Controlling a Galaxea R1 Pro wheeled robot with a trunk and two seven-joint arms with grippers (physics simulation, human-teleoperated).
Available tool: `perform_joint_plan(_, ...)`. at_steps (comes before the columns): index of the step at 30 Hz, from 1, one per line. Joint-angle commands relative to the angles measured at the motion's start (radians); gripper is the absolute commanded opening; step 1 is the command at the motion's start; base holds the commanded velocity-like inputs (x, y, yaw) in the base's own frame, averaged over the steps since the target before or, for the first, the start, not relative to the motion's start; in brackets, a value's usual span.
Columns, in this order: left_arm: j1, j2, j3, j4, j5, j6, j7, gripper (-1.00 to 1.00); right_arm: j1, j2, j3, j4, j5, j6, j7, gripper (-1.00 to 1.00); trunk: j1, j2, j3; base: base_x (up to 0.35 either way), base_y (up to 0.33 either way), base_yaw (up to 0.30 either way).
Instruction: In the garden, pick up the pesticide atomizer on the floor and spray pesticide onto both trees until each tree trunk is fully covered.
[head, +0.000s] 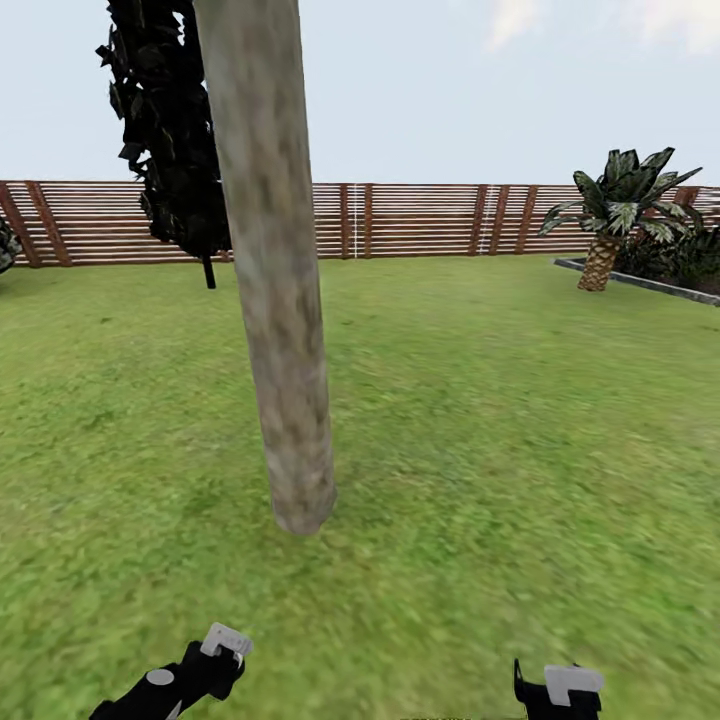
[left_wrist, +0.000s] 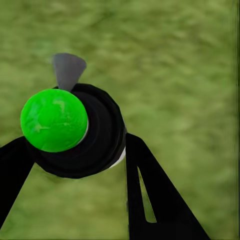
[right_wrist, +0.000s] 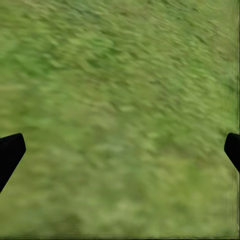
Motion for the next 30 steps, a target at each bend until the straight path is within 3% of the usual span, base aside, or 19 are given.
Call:
perform_joint_plan(1, 0.000, 0.000, 0.007, 0.000, -0.012, -0.005, 0.005, -1.00, -0.001, 0.000, -0.004, 0.002, 0.011, -0.002, -0.006, 1.00, 0.000, 0.000, -0.001, 0.000, 0.000, -0.300)
perform_joint_plan(3, 0.000, 0.004, 0.012, 0.001, -0.007, 0.000, 0.003, -1.00, -0.001, 0.001, -0.004, 0.002, 0.011, -0.002, -0.006, 1.00, 0.000, 0.000, -0.001, 0.000, 0.000, -0.300)
perform_joint_plan(6, -0.011, 0.008, 0.015, 0.000, 0.010, 0.058, -0.001, -1.00, -0.001, 0.000, -0.004, 0.002, 0.011, -0.002, -0.006, 1.00, 0.000, 0.000, -0.001, 0.000, 0.000, -0.300)
perform_joint_plan(9, -0.023, 0.004, 0.015, -0.002, 0.047, 0.125, -0.003, -1.00, -0.001, 0.000, -0.004, 0.002, 0.011, -0.002, -0.006, 1.00, 0.000, 0.000, -0.001, 0.000, 0.000, -0.300)
perform_joint_plan(12, -0.084, -0.002, 0.015, -0.021, 0.100, 0.207, -0.006, -1.00, -0.001, 0.000, -0.005, 0.002, 0.011, -0.002, -0.006, 1.00, 0.000, 0.000, -0.001, 0.000, 0.000, -0.300)
perform_joint_plan(17, -0.109, -0.003, 0.015, -0.041, 0.110, 0.253, -0.011, -1.00, -0.001, 0.000, -0.005, 0.002, 0.012, -0.002, -0.006, 1.00, 0.000, 0.000, -0.001, 0.000, 0.000, -0.300)
perform_joint_plan(18, -0.110, -0.003, 0.016, -0.063, 0.111, 0.260, -0.011, -1.00, -0.001, 0.000, -0.005, 0.002, 0.012, -0.002, -0.007, 1.00, 0.000, 0.000, -0.001, 0.000, 0.000, -0.300)
perform_joint_plan(19, -0.134, -0.046, 0.013, -0.343, 0.168, 0.352, -0.011, -1.00, -0.001, -0.008, -0.004, 0.050, 0.018, -0.002, -0.009, 1.00, 0.000, 0.000, -0.001, 0.000, 0.000, 0.000)
perform_joint_plan(23, -0.134, -0.053, 0.008, -0.354, 0.171, 0.356, -0.012, -1.00, -0.001, -0.008, -0.004, 0.050, 0.018, -0.002, -0.009, 1.00, 0.000, 0.000, -0.001, 0.000, 0.000, 0.000)
perform_joint_plan(26, -0.138, -0.109, 0.005, -0.357, 0.171, 0.356, -0.012, -1.00, -0.001, -0.008, -0.004, 0.050, 0.018, -0.002, -0.009, 1.00, 0.000, 0.000, -0.001, 0.000, 0.000, 0.000)
perform_joint_plan(28, -0.140, -0.111, 0.008, -0.358, 0.172, 0.358, -0.013, -1.00, -0.001, -0.008, -0.004, 0.050, 0.018, -0.002, -0.009, 1.00, 0.000, 0.000, -0.001, 0.000, 0.000, 0.000)
perform_joint_plan(30, -0.140, -0.087, 0.012, -0.359, 0.172, 0.364, -0.013, -1.00, -0.001, -0.008, -0.004, 0.050, 0.018, -0.002, -0.009, 1.00, 0.000, 0.000, -0.001, 0.000, 0.000, 0.000)
